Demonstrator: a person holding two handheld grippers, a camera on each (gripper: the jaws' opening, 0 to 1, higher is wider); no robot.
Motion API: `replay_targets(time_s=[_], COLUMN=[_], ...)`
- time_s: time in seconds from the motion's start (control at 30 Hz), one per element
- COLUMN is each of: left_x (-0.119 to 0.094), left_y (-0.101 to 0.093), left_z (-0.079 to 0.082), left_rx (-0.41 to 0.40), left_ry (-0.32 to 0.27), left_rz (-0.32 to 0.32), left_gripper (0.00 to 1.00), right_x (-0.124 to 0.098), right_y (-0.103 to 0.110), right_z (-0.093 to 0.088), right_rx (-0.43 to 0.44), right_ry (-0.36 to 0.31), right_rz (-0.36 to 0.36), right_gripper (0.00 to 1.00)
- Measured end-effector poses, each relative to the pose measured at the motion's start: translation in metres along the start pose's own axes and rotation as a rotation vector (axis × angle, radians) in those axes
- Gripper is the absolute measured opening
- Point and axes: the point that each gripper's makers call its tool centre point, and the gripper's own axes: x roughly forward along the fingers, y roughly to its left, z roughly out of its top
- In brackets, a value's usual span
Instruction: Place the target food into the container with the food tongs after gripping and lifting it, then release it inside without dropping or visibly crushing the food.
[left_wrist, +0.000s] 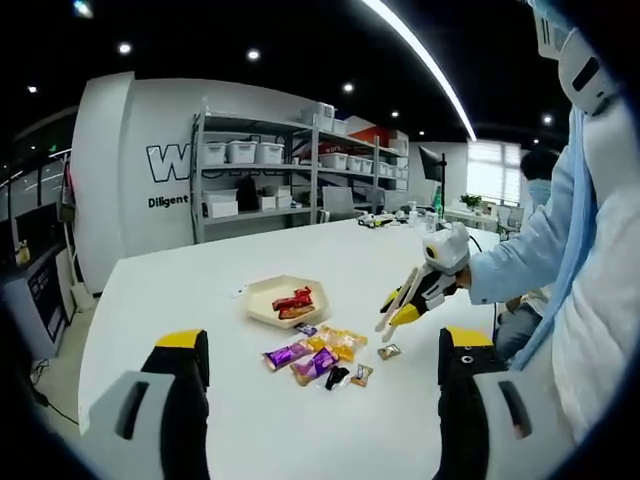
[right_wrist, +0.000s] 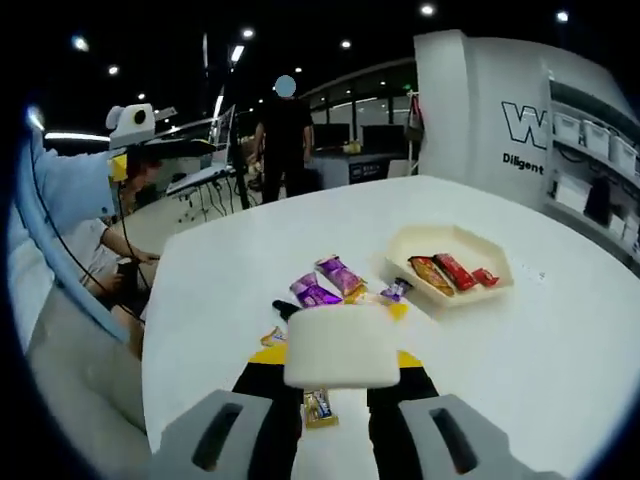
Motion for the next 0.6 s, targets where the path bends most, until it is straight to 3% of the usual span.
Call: replay_targets(time_s=[0.17, 0.6], left_x=[0.003, 0.000], left_y=[-0.004, -0.008], left_z=[0.002, 0.000], left_rx=[0.002, 0.002], left_ry=[-0.002, 0.004], left_rz=[-0.007, -0.003], left_gripper=[0.92, 0.92], right_x=[-0.001, 0.004], right_y=[0.012, 0.020], right_z=[-0.019, -0.028], right_rx=[-0.023, -0.076], right_ry=[0.041, 0.071], right_rz=[0.040, 0.066], right_gripper=[0.18, 0.19])
